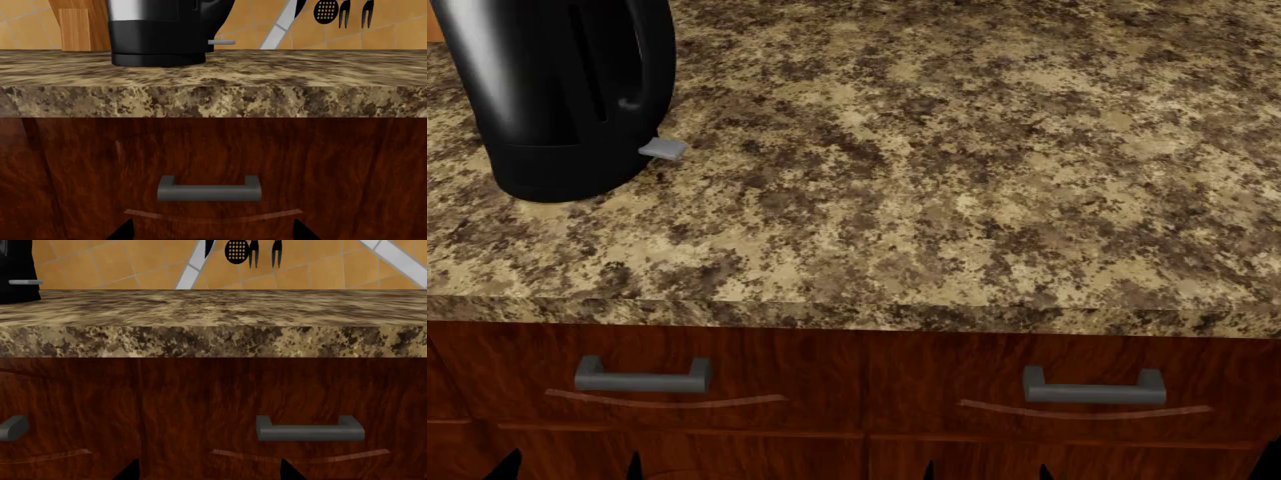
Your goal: Press down the lever to turn on the electric kettle.
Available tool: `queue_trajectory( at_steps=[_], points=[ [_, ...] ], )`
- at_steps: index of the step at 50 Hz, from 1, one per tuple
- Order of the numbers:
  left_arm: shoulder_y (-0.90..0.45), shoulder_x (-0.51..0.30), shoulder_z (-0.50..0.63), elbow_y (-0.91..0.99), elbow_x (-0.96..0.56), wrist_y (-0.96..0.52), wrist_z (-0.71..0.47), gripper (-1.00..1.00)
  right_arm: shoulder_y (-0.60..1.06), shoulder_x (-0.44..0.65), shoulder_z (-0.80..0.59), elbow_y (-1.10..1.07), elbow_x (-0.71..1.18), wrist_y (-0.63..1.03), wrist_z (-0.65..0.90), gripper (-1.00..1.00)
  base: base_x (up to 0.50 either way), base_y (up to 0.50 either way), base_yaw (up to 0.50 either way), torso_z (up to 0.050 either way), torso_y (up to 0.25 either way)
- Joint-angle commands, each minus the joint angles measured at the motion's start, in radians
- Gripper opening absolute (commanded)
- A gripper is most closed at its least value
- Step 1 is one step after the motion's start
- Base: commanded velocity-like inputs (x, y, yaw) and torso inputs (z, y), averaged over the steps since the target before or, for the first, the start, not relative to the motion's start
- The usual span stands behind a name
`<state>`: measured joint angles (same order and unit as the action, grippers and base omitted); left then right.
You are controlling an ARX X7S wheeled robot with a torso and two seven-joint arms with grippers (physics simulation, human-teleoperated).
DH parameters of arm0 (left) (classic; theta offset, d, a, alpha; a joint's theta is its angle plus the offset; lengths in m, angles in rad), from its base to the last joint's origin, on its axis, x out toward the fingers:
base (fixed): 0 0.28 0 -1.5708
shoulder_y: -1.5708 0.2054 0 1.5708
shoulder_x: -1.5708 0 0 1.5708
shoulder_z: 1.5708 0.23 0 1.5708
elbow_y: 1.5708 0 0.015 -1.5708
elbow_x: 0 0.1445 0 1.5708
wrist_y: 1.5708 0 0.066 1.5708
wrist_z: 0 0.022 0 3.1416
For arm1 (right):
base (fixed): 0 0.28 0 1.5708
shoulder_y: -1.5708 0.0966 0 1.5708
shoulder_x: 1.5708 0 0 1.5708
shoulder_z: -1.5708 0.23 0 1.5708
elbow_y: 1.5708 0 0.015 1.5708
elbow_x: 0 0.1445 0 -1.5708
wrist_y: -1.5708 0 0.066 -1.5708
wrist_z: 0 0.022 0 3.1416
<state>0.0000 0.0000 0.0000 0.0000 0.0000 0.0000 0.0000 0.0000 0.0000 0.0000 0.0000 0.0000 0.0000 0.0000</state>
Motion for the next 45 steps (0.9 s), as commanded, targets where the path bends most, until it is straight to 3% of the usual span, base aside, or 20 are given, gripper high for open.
queue_trajectory(
  at_steps=[1,11,17,18,19,20,22,26,33,41,45],
  points=[
    [0.001,-0.011,0.013,0.001,-0.011,0.0,-0.013,1.0,-0.001,0.024,-0.029,-0.001,0.024,-0.001,0.029,1.0,0.0,0.0,0.0,0.0,0.0],
    [0.043,-0.051,0.055,0.115,-0.038,-0.046,-0.041,1.0,-0.025,0.056,-0.073,-0.117,0.028,0.067,0.058,1.0,0.0,0.0,0.0,0.0,0.0],
    [0.056,-0.085,0.06,0.416,-0.038,-0.256,-0.057,1.0,-0.012,0.078,-0.089,-0.374,0.002,0.253,0.081,1.0,0.0,0.0,0.0,0.0,0.0],
    [-0.094,-0.144,-0.013,0.566,-0.119,-0.406,-0.05,1.0,0.138,0.067,-0.123,-0.524,-0.011,0.403,0.055,1.0,0.0,0.0,0.0,0.0,0.0],
    [-0.244,-0.089,-0.031,0.716,-0.024,-0.556,0.037,1.0,0.288,0.007,-0.1,-0.674,-0.1,0.553,-0.032,1.0,0.0,0.0,0.0,0.0,0.0],
    [-0.376,-0.092,-0.028,0.857,-0.026,-0.706,0.035,1.0,0.421,0.011,-0.117,-0.784,-0.101,0.703,-0.026,1.0,0.0,0.0,0.0,0.0,0.0],
    [-0.415,-0.098,-0.018,0.902,-0.027,-1.006,0.033,1.0,0.453,0.021,-0.134,-0.815,-0.097,0.988,-0.017,1.0,0.01,0.0,0.0,0.0,0.0],
    [-0.488,-0.096,-0.035,0.967,-0.048,-1.167,0.042,1.0,0.51,0.027,-0.151,-0.875,-0.088,1.084,-0.008,1.0,0.0,0.0,0.0,0.0,0.0],
    [-0.49,-0.097,-0.058,1.029,-0.069,-1.208,0.046,1.0,0.569,0.02,-0.169,-0.935,-0.061,1.188,0.014,1.0,0.0,0.0,0.0,0.0,0.0],
    [-0.357,-0.088,-0.05,0.868,-0.072,-0.968,0.048,1.0,0.501,0.03,-0.155,-0.846,-0.001,1.058,0.027,1.0,0.0,0.0,0.0,0.0,0.0],
    [-0.353,-0.089,-0.078,0.864,-0.086,-0.96,0.048,1.0,0.515,0.033,-0.159,-0.814,0.038,1.033,0.009,1.0,0.11,0.0,0.0,0.0,0.0]
  ],
)
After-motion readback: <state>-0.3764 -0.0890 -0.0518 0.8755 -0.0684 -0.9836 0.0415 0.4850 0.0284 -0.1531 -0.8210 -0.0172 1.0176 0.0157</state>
